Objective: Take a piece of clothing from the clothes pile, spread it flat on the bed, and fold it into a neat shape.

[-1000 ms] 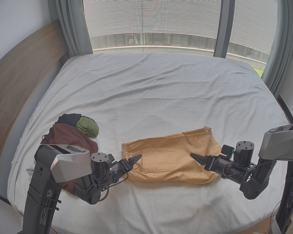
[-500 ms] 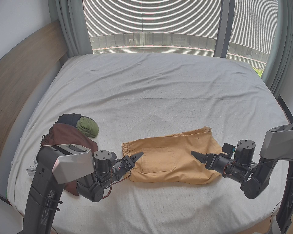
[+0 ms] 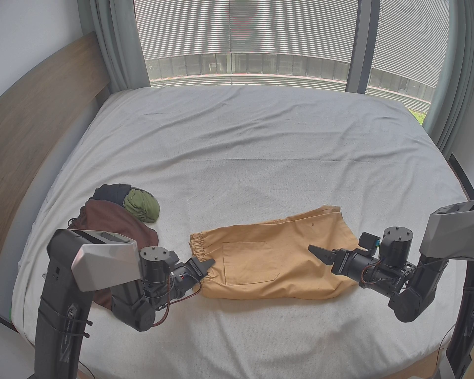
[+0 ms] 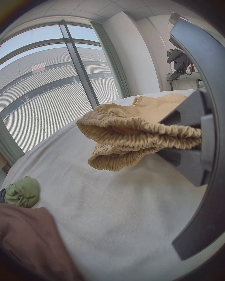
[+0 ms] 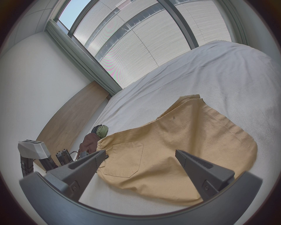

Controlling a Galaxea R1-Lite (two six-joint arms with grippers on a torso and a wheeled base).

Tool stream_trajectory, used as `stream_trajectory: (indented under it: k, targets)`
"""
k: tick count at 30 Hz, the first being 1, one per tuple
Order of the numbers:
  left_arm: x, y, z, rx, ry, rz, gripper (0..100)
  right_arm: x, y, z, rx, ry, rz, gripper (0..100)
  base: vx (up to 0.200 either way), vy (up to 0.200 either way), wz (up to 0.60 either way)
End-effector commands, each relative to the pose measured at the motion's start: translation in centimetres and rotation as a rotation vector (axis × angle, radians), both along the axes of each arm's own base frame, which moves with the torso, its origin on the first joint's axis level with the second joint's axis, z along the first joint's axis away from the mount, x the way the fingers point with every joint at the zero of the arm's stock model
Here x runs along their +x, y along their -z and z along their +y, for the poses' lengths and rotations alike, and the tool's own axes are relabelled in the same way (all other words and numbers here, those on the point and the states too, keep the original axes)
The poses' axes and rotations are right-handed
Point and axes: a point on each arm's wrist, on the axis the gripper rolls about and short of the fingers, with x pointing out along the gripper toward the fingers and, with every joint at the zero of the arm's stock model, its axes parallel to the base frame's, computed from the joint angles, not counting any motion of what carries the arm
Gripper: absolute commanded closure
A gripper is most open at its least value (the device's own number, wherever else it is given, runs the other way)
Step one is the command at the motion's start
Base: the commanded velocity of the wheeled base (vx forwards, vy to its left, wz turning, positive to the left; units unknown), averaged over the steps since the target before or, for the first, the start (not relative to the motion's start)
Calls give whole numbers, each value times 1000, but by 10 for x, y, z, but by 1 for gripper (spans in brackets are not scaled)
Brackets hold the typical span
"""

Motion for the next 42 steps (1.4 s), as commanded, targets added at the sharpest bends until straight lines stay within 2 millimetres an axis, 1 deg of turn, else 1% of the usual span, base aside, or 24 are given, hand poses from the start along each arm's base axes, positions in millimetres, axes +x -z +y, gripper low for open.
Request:
stream_trajectory:
  k: [1, 7, 11, 12, 13, 15, 18, 23, 29, 33, 36, 42]
  targets:
    - [-10, -27, 23, -12, -23, -14, 100, 0, 2, 1, -3, -4, 5, 0, 0, 0, 0]
    - [-14, -29, 35, -13, -47, -39, 100, 0, 2, 1, -2, -3, 7, 0, 0, 0, 0]
    - [-12, -29, 48, -5, -77, -34, 100, -1, 2, 1, -3, -5, 8, 0, 0, 0, 0]
    - [-12, -29, 48, -5, -77, -34, 100, -1, 2, 1, -3, -5, 8, 0, 0, 0, 0]
    - [-12, -30, 57, 9, -90, -38, 100, -1, 2, 2, -3, -6, 8, 0, 0, 0, 0]
    - [-15, -30, 63, 22, -87, -34, 100, -1, 3, 2, -3, -8, 10, 0, 0, 0, 0]
    - [-18, -35, 73, 23, -87, -35, 100, -1, 3, 3, -3, -9, 10, 0, 0, 0, 0]
    - [-19, -41, 80, 18, -95, -42, 100, -2, 2, 3, -3, -12, 8, 0, 0, 0, 0]
    - [-19, -43, 79, 18, -90, -49, 100, -2, 2, 3, -3, -12, 8, 0, 0, 0, 0]
    - [-20, -48, 75, 10, -62, -60, 100, -1, 2, 2, -2, -8, 7, 0, 0, 0, 0]
    - [-23, -61, 63, -6, -9, -81, 100, -1, 0, 1, -1, -5, 3, 0, 0, 0, 0]
    - [-27, -80, 38, -14, 63, -96, 100, -1, -1, 0, 0, -2, 0, 0, 0, 0, 0]
